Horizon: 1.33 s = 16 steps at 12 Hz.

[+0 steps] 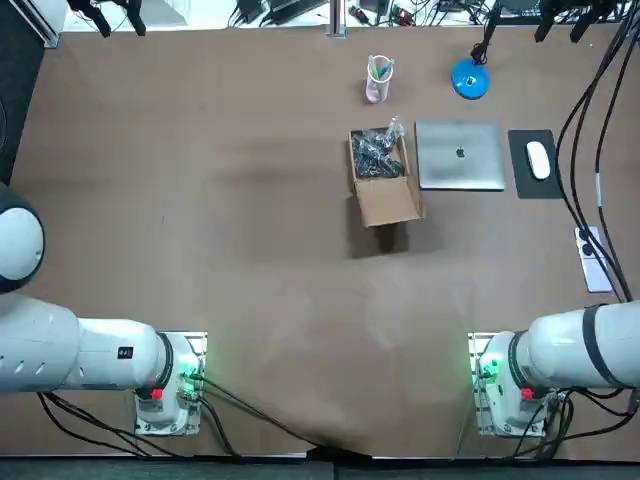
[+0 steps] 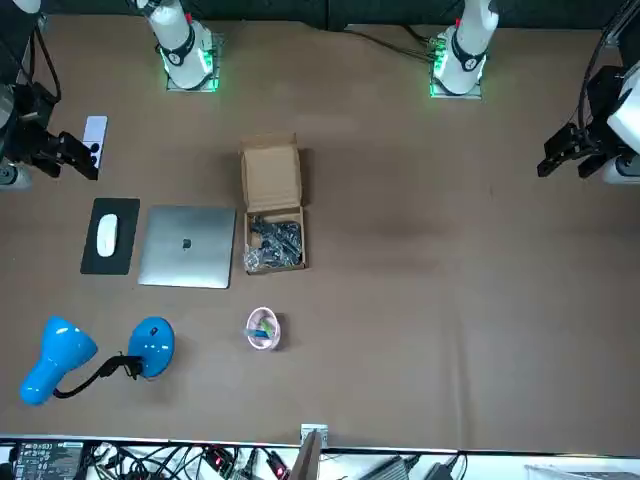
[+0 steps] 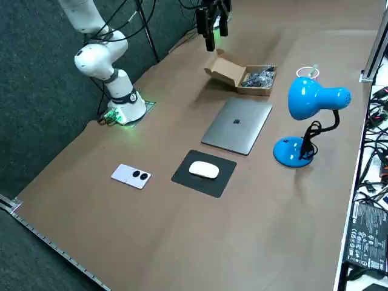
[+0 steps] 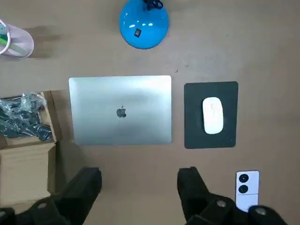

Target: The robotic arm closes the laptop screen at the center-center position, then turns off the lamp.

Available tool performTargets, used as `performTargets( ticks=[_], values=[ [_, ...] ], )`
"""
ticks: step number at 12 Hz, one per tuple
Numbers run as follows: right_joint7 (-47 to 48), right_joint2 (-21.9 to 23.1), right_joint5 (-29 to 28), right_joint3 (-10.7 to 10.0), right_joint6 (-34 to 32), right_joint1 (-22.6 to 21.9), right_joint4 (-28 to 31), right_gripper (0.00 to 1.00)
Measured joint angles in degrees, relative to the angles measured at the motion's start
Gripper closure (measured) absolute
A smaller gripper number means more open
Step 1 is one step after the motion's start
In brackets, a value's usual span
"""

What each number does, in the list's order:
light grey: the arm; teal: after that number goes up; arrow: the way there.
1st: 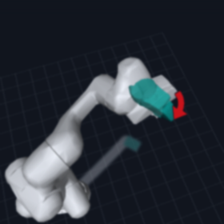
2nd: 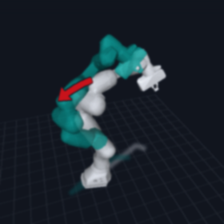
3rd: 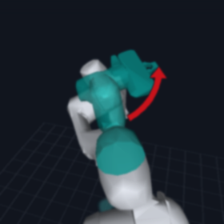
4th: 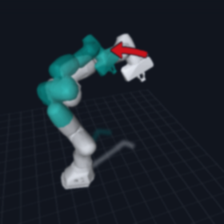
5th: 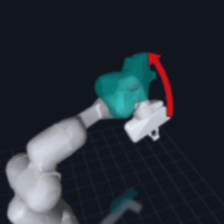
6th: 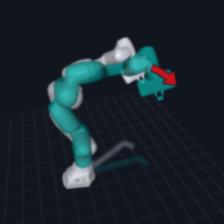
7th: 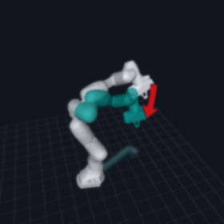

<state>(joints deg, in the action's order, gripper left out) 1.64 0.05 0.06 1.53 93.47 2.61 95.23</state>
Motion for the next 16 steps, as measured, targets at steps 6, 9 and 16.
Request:
performTargets(
  ticks=[6,9,16],
  values=[
    [0.07,0.49,0.0,-0.52,0.04,-1.11,-0.96,0.0],
    [0.16,0.51,0.0,-0.52,0.04,-1.17,-0.99,0.0],
    [0.16,0.39,0.0,-0.52,0.27,-1.24,-0.99,0.0]
  ],
)
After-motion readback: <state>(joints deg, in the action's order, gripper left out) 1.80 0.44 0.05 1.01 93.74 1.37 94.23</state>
